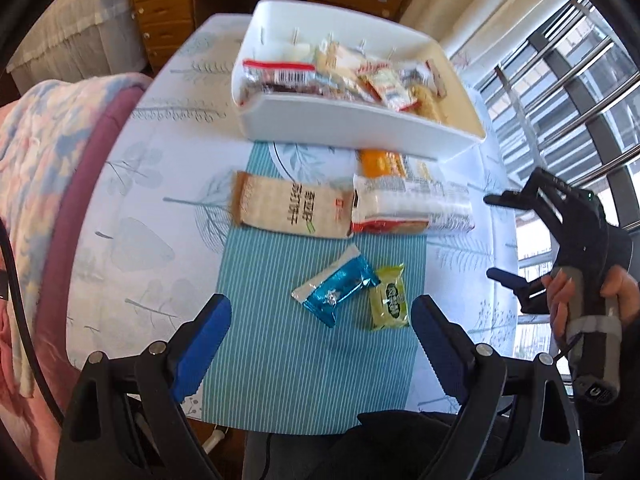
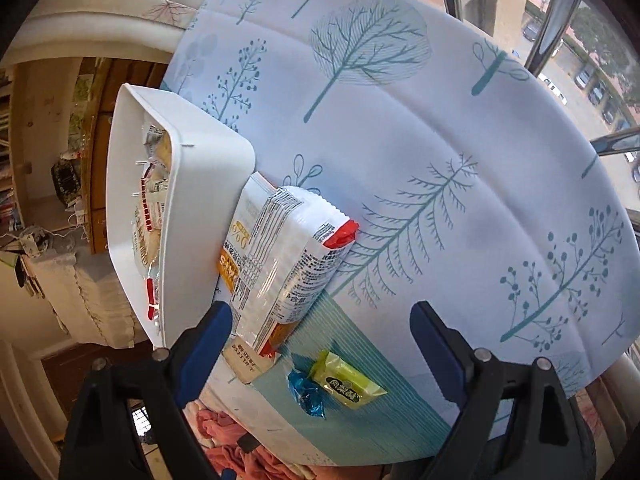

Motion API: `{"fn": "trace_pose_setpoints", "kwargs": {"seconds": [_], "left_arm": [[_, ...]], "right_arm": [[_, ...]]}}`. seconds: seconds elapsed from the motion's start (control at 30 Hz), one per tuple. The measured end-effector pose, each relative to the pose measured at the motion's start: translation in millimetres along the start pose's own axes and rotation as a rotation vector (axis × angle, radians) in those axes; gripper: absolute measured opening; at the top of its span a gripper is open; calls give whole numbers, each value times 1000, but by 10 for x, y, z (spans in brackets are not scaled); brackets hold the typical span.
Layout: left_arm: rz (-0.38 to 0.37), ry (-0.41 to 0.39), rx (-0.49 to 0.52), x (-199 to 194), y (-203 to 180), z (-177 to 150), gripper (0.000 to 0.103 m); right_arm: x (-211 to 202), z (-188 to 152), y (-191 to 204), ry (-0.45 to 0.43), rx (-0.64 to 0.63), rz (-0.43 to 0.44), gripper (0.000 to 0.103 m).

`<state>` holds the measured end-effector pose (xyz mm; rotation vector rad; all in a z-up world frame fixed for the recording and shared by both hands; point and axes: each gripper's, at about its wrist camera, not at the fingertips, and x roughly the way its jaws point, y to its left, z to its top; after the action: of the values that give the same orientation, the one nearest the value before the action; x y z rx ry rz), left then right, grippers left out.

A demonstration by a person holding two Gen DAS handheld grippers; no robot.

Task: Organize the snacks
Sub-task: 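Grasp the blue foil candy with the left tool while the right tool grasps the white bread bag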

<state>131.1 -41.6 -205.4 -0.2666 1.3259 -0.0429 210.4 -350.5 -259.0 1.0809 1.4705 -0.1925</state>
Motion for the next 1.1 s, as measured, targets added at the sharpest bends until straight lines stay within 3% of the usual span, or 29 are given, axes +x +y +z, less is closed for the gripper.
{"fn": "trace_pose_setpoints", "kwargs": {"seconds": [0.47, 0.93, 1.1], "left_arm": [[29, 288, 145, 942, -104, 255, 91], [49, 385, 279, 1349, -379, 335, 91], [51, 401, 288, 1434, -457, 332, 86]], "right_arm": [[471, 57, 442, 40, 42, -137, 91], [887, 58, 775, 66, -36, -292, 91], [932, 36, 823, 60, -38, -299, 88]]}}
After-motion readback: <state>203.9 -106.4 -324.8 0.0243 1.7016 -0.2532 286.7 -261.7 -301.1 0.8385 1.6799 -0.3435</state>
